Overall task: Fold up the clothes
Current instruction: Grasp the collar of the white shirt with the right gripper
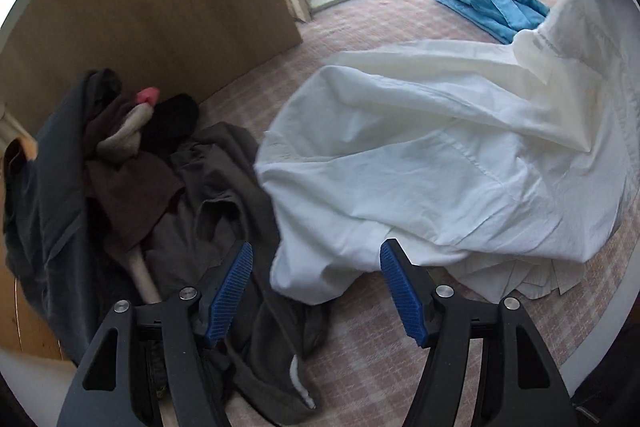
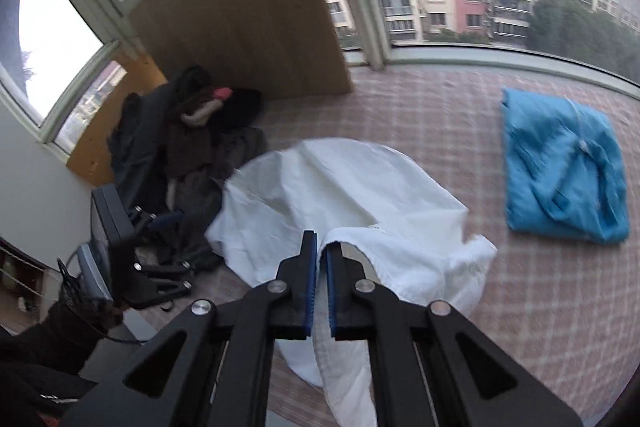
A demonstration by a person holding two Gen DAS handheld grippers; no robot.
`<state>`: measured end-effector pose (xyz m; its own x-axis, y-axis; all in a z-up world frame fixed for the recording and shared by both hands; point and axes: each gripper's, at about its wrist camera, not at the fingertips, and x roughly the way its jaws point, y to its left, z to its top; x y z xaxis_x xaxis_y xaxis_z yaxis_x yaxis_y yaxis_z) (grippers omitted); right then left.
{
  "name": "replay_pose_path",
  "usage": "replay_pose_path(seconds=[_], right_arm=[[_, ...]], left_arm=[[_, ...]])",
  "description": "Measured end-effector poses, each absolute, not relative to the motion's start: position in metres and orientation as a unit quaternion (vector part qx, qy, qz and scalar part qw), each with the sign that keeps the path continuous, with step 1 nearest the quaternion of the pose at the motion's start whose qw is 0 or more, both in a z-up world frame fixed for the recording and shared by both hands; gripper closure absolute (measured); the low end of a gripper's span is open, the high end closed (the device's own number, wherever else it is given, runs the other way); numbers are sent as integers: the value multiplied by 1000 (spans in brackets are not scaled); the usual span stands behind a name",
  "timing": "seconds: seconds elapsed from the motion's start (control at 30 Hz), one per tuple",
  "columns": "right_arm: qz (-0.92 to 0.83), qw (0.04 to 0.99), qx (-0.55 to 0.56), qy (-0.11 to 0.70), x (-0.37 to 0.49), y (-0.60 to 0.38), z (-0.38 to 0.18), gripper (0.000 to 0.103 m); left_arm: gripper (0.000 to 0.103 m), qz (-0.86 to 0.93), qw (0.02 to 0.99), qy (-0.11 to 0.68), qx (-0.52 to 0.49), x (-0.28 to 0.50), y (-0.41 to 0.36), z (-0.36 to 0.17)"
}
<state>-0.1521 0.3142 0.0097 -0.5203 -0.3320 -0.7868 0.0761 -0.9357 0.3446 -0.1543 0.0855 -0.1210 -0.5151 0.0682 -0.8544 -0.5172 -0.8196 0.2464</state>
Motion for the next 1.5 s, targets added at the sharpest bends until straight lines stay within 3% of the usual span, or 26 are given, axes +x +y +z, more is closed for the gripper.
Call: replay_pose_path(seconds=[0.1, 0.2, 0.4, 0.47, 0.53, 0.57, 0.8, 0.93, 1.13, 1.17, 1.2, 1.23, 1.5], right_arm=[[-842, 156, 503, -117, -180, 290, 5, 97], [-817, 184, 538, -98, -201, 272, -6, 89], [-760, 237, 602, -59, -243, 234, -30, 88], [-767, 235, 597, -14, -241, 240, -25, 77], [-782, 225, 580, 44, -233, 253, -16, 49], [-788, 219, 571, 73, -228, 259, -12, 49], [-760, 254, 564, 200, -240, 250, -49, 49], [-734, 295, 567, 230, -247, 229, -72, 49], [-709, 283, 585, 274, -271, 204, -119, 50], [-703, 278, 598, 267, -275, 205, -125, 54], [-696, 276, 609, 260, -277, 207, -130, 82], [-693, 276, 617, 252, -278, 209, -132, 97], [-769, 276, 560, 134, -259, 244, -37, 97]], left_arm=[[38, 854, 134, 207, -458, -146, 50, -106], [38, 865, 92, 180, -460, -135, 20, -98], [38, 864, 24, 151, -480, -101, -13, -102], [38, 862, 17, 144, -485, -96, -11, -103], [38, 861, 12, 140, -489, -92, -5, -103], [38, 860, 10, 141, -490, -91, 1, -103], [38, 861, 14, 142, -489, -82, 32, -95], [38, 858, 3, 134, -496, -83, 39, -97], [38, 852, -15, 126, -507, -87, 40, -104], [38, 851, -17, 126, -509, -87, 39, -106], [38, 851, -18, 126, -510, -87, 39, -106], [38, 850, -17, 126, -511, -87, 38, -107], [38, 853, 21, 127, -506, -92, 47, -108]])
